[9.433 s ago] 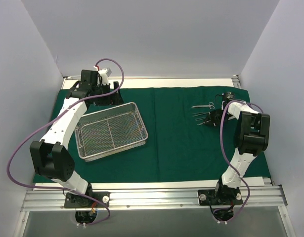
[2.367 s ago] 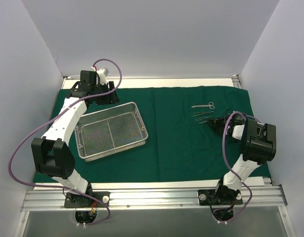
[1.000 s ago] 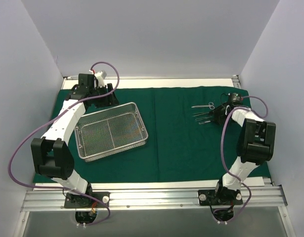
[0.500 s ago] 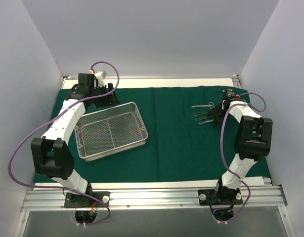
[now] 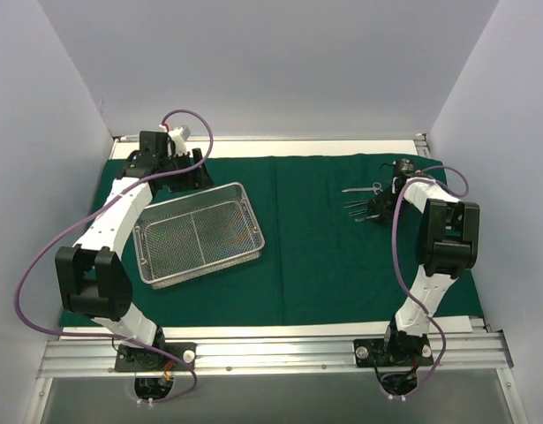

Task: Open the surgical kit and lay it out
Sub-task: Pick up the medical item from the surgical kit.

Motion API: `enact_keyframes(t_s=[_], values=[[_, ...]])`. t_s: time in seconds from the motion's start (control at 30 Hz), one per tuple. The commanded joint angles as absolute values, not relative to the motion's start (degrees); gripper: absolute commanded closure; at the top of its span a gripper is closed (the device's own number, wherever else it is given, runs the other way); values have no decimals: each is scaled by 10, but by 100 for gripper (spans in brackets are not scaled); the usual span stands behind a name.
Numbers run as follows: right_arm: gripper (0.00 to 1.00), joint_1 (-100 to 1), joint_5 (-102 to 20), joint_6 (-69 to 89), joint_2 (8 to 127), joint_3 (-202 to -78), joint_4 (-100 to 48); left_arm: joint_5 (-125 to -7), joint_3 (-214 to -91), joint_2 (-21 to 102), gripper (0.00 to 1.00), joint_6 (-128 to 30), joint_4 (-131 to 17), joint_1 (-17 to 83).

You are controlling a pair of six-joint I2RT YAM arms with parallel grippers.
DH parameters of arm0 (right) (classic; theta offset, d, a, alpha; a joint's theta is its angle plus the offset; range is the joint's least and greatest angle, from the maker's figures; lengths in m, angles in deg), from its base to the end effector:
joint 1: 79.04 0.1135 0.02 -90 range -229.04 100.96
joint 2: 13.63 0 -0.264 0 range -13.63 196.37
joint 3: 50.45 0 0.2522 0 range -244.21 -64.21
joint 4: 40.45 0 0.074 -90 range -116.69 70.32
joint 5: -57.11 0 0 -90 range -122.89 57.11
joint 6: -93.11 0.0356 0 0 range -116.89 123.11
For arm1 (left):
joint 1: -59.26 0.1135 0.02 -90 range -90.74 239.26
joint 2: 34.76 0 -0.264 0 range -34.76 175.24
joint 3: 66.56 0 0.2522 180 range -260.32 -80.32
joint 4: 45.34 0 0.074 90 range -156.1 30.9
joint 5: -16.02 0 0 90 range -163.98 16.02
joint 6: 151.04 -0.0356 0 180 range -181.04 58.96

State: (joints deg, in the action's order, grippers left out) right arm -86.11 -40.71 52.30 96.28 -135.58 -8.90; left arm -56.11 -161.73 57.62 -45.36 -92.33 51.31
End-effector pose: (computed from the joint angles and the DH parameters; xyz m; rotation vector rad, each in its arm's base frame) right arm 0.3970 -0.0444 0.1651 1.1807 2.3228 0.4494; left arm 0.3552 -0.0606 0.3143 -0.0027 2.3658 -0.5675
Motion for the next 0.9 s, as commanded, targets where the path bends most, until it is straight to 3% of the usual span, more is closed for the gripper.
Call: enact_keyframes(t_s=[0.0,0.07,0.4,0.63,0.87], values=[[68,-855,-390,526,973,-1379,-72,-551,-1641,566,25,-463,-911,519],[70,-855,-390,528,980,-1383,-69,-551,-1643,567,25,-463,-913,519],[100,-855,-410,532,957,-1349,-70,-475,-1648,587,27,-464,-914,517],[100,-850,-420,522,830,-1336,-30,-380,-1637,586,25,-425,-860,502],[100,-767,-624,449,762,-1345,-283,-274,-1600,576,22,-312,-726,473]])
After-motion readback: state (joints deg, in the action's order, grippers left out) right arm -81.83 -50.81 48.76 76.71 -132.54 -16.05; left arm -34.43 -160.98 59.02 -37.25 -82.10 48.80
